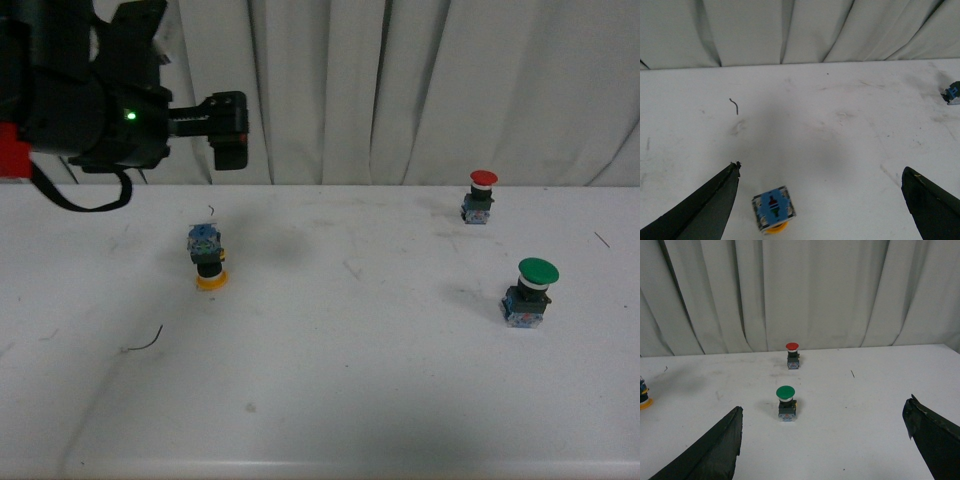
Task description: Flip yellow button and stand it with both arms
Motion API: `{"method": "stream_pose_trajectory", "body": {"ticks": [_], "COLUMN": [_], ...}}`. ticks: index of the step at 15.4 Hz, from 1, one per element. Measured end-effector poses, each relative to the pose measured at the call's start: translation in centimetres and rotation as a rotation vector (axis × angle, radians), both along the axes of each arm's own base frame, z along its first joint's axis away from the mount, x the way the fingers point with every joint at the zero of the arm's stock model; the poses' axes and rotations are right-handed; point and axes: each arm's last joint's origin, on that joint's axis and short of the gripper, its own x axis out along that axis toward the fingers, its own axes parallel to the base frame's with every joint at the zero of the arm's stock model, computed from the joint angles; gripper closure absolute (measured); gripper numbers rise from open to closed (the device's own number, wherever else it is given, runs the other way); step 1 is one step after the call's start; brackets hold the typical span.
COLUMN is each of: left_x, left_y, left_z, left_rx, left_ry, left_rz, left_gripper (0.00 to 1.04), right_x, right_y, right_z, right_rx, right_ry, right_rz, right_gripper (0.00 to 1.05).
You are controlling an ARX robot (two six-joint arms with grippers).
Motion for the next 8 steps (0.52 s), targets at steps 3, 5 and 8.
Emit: {"method": "stream_pose_trajectory", "body": {"ticks": [3, 5, 8], "left_x": [2.2, 3.3, 4.3], "left_y": [-1.1, -0.8, -0.2], "left_z": [-1.1, -2.1, -3.2], "left_rx": [0.039, 0.079, 0.124], "left_ry": [0.056, 0.117, 0.206], "left_rz": [0.033, 0.085, 0.141], "left_gripper": [0.07, 0.07, 0.07], "right_x": [0.0, 0.0, 0.0], "right_y": [0.0, 0.0, 0.0], "right_z": [0.0, 0.0, 0.0], "right_rx": [0.000, 0.000, 0.000], "right_ry": [0.000, 0.000, 0.000], "right_rz": [0.000, 0.000, 0.000], "right_gripper": [0.06, 0.06, 0.06]}}
